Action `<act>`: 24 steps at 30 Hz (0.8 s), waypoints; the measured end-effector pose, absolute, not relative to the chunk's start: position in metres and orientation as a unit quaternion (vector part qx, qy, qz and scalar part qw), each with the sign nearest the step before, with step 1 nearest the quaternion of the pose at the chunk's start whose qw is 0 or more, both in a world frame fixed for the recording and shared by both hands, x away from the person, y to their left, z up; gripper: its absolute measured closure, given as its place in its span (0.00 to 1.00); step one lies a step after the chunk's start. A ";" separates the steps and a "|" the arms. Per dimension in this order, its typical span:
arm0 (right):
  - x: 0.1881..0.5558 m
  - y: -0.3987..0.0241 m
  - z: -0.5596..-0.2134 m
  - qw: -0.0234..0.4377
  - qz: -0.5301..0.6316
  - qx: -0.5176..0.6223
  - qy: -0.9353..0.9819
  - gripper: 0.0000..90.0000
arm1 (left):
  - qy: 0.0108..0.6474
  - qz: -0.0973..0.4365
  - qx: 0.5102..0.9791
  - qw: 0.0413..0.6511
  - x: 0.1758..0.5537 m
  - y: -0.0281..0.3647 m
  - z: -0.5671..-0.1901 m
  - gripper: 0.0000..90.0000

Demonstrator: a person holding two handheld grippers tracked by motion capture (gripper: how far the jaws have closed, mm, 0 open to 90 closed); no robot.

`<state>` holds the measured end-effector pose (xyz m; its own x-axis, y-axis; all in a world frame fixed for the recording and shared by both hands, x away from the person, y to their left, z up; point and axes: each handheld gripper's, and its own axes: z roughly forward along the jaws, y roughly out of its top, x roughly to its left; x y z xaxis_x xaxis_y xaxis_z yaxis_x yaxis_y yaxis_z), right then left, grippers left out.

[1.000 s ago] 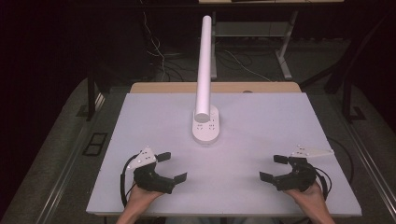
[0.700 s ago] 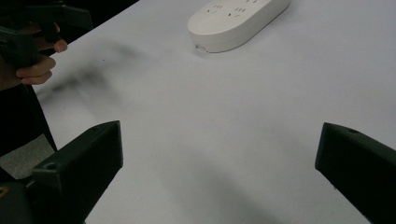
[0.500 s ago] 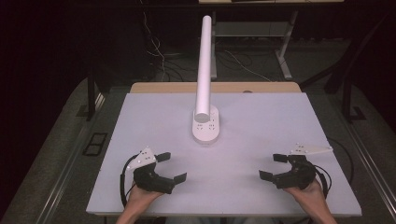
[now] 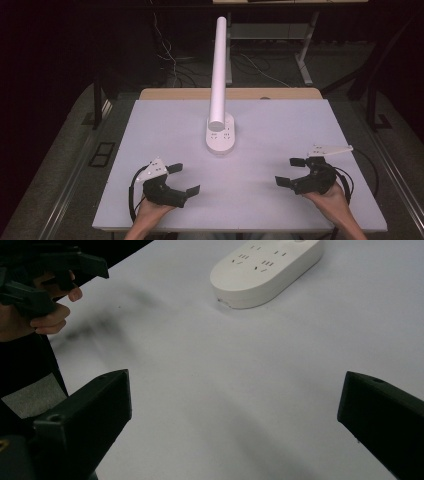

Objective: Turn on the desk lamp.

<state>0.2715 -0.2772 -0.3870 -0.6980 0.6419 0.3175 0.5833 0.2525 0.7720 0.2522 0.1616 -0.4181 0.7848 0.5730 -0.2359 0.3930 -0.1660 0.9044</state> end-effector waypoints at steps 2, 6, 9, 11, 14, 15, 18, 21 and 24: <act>0.273 -0.276 -0.385 0.032 0.473 0.386 0.792 0.01 | 0.318 0.080 0.759 0.562 0.252 0.162 -0.418 0.00; 0.279 -0.273 -0.380 0.031 0.471 0.382 0.795 0.01 | 0.318 0.080 0.760 0.562 0.252 0.162 -0.418 0.00; 0.284 -0.271 -0.377 0.030 0.470 0.376 0.798 0.01 | 0.318 0.079 0.759 0.562 0.252 0.162 -0.418 0.00; 0.289 -0.268 -0.373 0.030 0.465 0.374 0.802 0.01 | 0.319 0.079 0.759 0.562 0.252 0.162 -0.418 0.00; 0.294 -0.265 -0.370 0.033 0.465 0.370 0.804 0.01 | 0.318 0.079 0.759 0.562 0.252 0.162 -0.418 0.00; 0.294 -0.265 -0.370 0.033 0.465 0.370 0.804 0.01 | 0.318 0.079 0.759 0.562 0.252 0.162 -0.418 0.00; 0.300 -0.260 -0.365 0.034 0.460 0.366 0.808 0.01 | 0.319 0.080 0.759 0.562 0.252 0.162 -0.418 0.00; 0.306 -0.257 -0.363 0.035 0.459 0.362 0.811 0.01 | 0.319 0.080 0.759 0.562 0.252 0.162 -0.419 0.00; 0.309 -0.254 -0.361 0.035 0.457 0.362 0.812 0.01 | 0.318 0.080 0.759 0.562 0.252 0.161 -0.418 0.00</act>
